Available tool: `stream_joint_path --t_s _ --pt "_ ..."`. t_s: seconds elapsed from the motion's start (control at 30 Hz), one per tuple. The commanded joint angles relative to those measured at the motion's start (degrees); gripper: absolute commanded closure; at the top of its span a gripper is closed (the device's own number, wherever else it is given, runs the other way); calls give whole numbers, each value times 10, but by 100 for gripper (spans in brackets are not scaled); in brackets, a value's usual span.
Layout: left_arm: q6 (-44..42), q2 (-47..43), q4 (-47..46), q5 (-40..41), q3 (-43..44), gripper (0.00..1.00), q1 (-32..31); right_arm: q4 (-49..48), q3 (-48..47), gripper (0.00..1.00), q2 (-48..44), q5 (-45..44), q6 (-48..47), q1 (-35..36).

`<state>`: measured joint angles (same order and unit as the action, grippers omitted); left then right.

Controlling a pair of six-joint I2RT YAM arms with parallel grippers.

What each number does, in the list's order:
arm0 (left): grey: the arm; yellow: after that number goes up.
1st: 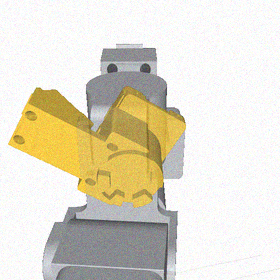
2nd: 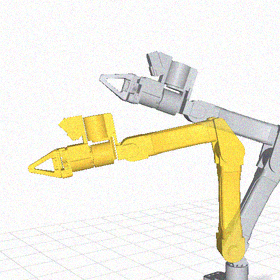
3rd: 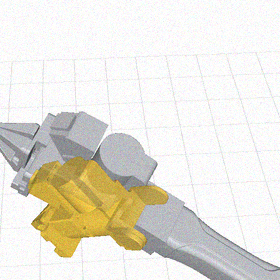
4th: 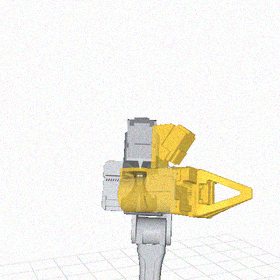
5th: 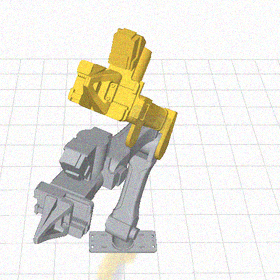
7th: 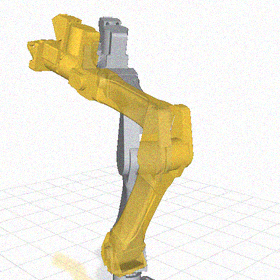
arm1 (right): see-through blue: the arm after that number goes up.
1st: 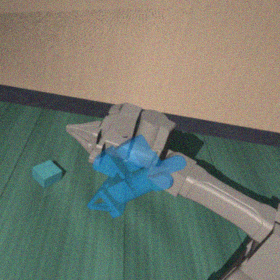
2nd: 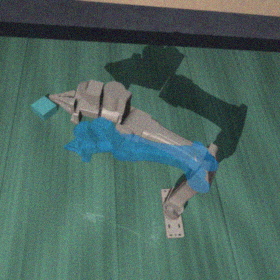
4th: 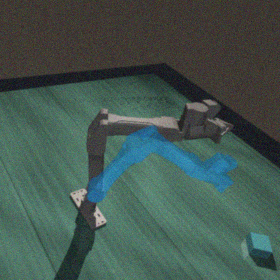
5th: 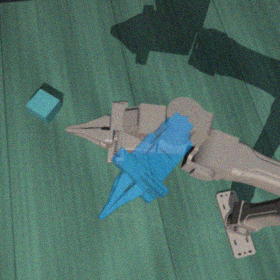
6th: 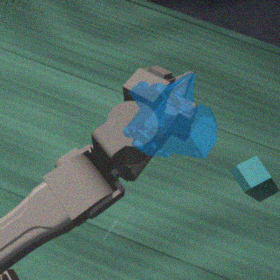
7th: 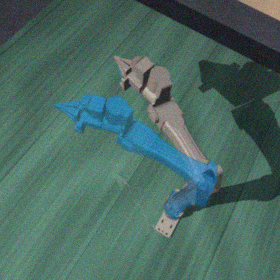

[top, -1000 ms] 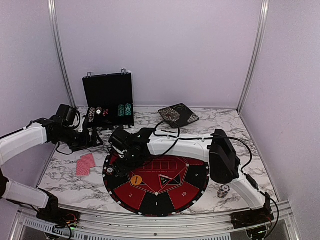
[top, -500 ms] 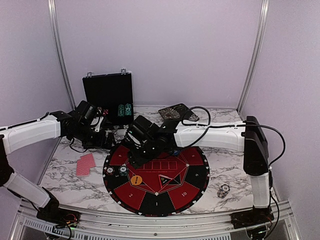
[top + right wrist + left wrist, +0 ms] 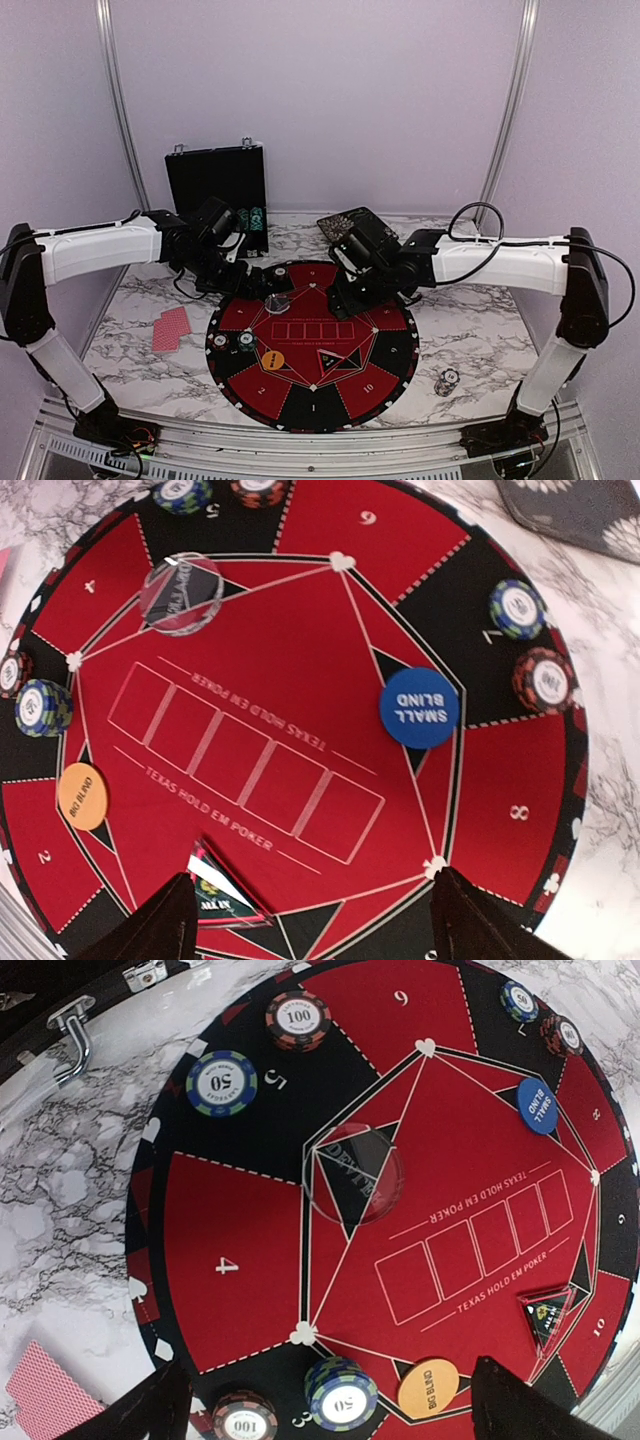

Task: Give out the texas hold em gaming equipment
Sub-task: Pick up the pile of poker chips from the pile of poker chips.

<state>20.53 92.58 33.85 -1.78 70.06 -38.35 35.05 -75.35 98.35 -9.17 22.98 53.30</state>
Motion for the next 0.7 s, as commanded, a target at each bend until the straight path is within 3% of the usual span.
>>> stream_joint_path --t_s 0.0,0.67 --pt "-2 29 27 10 44 1 -12 -2 44 22 -53 -7 21 -24" --pt "-61 93 44 15 126 1 -18 134 178 23 -232 -11 110 -32"
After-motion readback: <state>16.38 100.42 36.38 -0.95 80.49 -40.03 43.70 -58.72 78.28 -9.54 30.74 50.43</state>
